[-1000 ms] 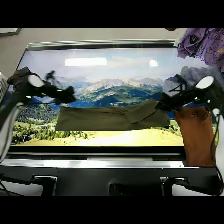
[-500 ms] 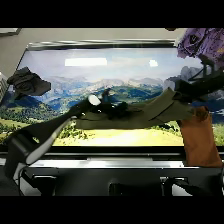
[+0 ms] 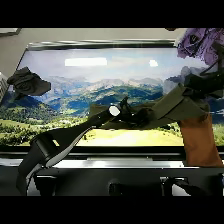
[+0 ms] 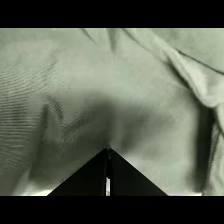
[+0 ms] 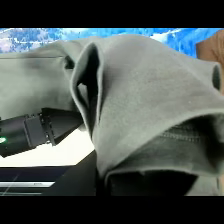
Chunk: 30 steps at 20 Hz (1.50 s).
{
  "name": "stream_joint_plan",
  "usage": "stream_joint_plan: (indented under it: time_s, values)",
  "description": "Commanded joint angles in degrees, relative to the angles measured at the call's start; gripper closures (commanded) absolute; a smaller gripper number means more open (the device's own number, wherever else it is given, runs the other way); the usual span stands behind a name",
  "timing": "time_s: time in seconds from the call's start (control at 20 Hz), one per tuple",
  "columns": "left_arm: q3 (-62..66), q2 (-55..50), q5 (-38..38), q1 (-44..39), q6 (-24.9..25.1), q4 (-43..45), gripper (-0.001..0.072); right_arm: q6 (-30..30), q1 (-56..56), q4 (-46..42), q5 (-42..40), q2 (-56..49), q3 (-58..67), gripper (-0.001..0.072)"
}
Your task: Fold the clothes and pants, and hang the long-sleeved shirts on hangers.
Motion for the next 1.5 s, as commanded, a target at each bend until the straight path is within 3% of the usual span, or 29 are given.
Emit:
stream_joint_plan:
  time_s: [0.0,0.15,0.25,0.45,0.6,0.8,1.05,1.45]
  values:
    - [1.0,-0.1,-2.8,1.5,0.0,-0.3,0.0694,0.6,0.1,0.0,0.5,0.2,0.5,0.0688]
    - [1.0,3.8,-11.5,8.0,-1.9,10.8,0.0695,3.7,0.2,2.6,0.2,0.2,0.5,0.0688]
    - [1.0,8.8,-19.0,14.3,-5.0,23.2,0.0694,6.3,1.8,4.1,-0.3,0.2,0.5,0.0688]
    - [1.0,20.3,-32.8,27.4,-6.0,42.2,0.0693,13.4,12.3,1.7,-5.0,-0.1,0.5,0.0688]
    - [1.0,27.7,-38.0,36.5,-5.4,50.5,0.0692,20.4,22.1,-0.6,-8.8,-2.1,0.5,0.0688]
    - [1.0,33.8,-41.0,47.1,-4.0,51.3,0.0691,29.3,34.3,-0.8,-16.2,-7.8,0.5,0.0688]
    - [1.0,36.1,-43.0,55.1,-3.9,51.3,0.0691,36.2,42.6,-0.2,-25.1,-15.7,0.5,0.0688]
    - [1.0,36.1,-43.1,56.5,-2.6,51.3,0.069,38.4,44.5,3.5,-32.7,-22.9,0.5,0.0686]
